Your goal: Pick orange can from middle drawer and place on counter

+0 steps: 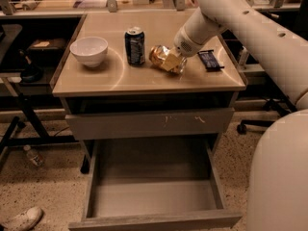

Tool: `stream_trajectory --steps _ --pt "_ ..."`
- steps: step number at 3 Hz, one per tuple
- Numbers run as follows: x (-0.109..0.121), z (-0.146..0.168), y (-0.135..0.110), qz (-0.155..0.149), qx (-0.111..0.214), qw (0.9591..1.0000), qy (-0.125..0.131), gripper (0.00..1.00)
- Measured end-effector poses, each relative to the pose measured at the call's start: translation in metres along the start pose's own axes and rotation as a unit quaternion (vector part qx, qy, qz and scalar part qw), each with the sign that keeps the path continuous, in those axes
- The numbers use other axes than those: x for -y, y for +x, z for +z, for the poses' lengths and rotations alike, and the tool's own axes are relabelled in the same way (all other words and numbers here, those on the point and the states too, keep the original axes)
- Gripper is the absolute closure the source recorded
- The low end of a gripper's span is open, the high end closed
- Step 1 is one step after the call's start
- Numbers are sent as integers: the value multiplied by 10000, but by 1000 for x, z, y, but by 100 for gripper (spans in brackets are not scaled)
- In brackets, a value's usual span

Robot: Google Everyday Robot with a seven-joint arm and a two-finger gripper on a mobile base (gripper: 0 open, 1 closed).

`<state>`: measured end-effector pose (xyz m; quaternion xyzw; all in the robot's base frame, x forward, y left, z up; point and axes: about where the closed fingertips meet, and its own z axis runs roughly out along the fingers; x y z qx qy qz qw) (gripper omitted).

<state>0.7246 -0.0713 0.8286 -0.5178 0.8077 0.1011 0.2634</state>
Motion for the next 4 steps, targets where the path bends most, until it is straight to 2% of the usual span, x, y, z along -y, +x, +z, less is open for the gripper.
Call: stream_trajectory --steps 1,2,4 --pt "1 -3 3 39 -32 10000 7 100" --pt "1 -3 3 39 -32 10000 7 81" --pt "1 -3 3 39 -33 10000 7 34"
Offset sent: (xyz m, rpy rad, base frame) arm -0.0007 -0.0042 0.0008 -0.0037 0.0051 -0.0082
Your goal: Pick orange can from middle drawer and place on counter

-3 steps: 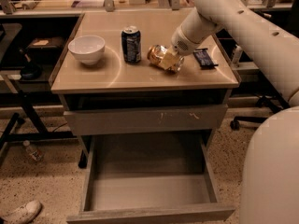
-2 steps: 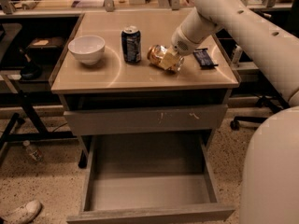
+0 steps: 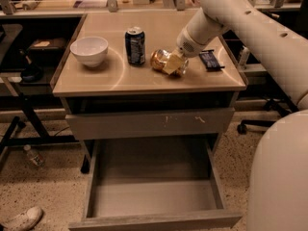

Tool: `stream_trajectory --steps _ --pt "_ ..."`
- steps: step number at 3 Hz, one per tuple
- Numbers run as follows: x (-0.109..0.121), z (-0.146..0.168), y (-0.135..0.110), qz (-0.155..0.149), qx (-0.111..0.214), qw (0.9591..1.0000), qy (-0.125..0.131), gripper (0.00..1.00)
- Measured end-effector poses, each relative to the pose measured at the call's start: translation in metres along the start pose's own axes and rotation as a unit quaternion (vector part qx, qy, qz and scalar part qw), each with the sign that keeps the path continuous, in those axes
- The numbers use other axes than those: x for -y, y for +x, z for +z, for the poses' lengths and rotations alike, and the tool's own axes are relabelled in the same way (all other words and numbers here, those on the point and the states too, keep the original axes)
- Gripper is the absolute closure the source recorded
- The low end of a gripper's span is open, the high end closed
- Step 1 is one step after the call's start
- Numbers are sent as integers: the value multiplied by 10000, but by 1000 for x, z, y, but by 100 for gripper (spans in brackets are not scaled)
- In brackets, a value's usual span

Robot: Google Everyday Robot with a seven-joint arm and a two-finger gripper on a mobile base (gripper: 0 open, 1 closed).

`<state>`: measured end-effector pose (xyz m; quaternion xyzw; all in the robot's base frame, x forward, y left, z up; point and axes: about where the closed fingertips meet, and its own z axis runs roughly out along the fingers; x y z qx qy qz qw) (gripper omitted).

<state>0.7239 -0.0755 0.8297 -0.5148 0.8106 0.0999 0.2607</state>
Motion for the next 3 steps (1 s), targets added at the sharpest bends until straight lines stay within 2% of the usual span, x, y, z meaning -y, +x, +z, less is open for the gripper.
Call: stream_trajectory --steps 1,2,3 --pt "0 0 0 0 0 10000 0 12" --pt "0 0 0 0 0 10000 -1 0" --pt "0 0 0 0 0 10000 -1 0"
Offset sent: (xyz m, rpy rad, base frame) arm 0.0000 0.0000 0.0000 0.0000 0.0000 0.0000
